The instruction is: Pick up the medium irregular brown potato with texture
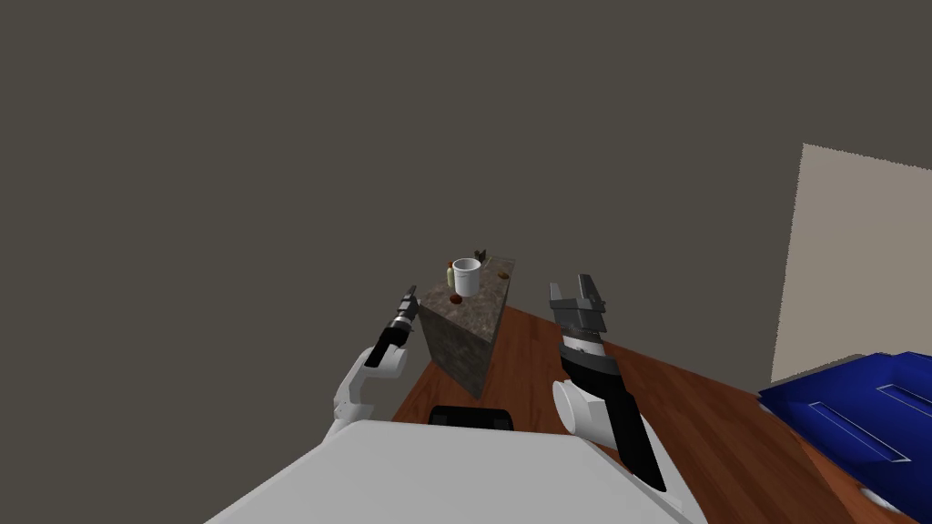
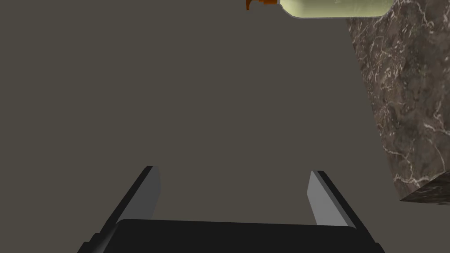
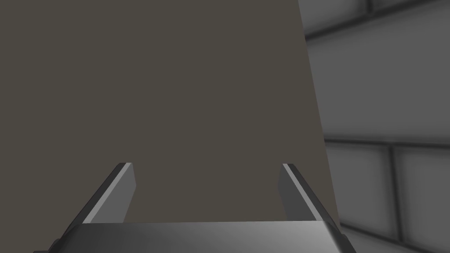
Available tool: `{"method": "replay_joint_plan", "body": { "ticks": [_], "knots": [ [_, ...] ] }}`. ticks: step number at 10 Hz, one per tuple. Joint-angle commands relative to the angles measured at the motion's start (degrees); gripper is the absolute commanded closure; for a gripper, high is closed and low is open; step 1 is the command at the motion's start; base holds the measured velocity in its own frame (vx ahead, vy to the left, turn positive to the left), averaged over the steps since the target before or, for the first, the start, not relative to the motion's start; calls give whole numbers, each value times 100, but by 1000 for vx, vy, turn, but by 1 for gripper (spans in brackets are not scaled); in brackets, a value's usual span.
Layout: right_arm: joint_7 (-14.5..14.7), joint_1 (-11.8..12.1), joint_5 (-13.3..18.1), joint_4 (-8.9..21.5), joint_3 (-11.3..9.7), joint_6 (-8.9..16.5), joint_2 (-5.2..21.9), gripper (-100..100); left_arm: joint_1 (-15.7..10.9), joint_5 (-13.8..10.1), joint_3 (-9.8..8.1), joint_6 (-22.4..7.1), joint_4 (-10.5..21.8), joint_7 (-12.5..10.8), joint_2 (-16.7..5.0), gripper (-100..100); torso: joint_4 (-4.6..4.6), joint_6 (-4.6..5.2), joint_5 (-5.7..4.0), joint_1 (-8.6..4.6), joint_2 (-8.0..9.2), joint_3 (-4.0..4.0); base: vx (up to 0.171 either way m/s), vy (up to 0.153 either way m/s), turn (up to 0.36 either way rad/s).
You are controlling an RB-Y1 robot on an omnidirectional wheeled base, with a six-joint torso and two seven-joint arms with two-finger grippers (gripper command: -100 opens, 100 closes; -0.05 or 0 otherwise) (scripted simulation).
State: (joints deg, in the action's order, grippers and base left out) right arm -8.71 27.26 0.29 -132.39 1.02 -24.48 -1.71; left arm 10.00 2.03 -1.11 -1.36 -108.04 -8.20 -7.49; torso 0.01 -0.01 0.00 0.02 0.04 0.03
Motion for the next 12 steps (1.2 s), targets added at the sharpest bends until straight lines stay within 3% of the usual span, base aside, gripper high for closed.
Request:
{"method": "replay_joint_plan", "body": {
  "ticks": [1, 10, 11, 12],
  "knots": [
    [0, 0, 0, 0, 0, 0, 0, 0, -286, -41, -6, -286, 286, -23, -51, -100, 0, 0, 0, 0, 0, 0, -16, 4, -8],
    [0, 0, 0, 0, 0, 0, 0, 0, -1490, -160, 50, -1454, 1323, -75, -164, -100, -2, 0, 0, -2, -5, -3, -7, 3, -8],
    [0, 0, 0, 0, 0, 0, 0, 0, -1692, -190, 70, -1692, 1521, -87, -192, -100, -1, -1, 0, -2, -5, -3, -4, 3, -16],
    [0, 0, 0, 0, 0, 0, 0, 0, -1773, -190, 70, -1726, 1586, -87, -192, -100, -2, -1, 0, -2, -5, -3, -2, 3, -11]
  ]
}}
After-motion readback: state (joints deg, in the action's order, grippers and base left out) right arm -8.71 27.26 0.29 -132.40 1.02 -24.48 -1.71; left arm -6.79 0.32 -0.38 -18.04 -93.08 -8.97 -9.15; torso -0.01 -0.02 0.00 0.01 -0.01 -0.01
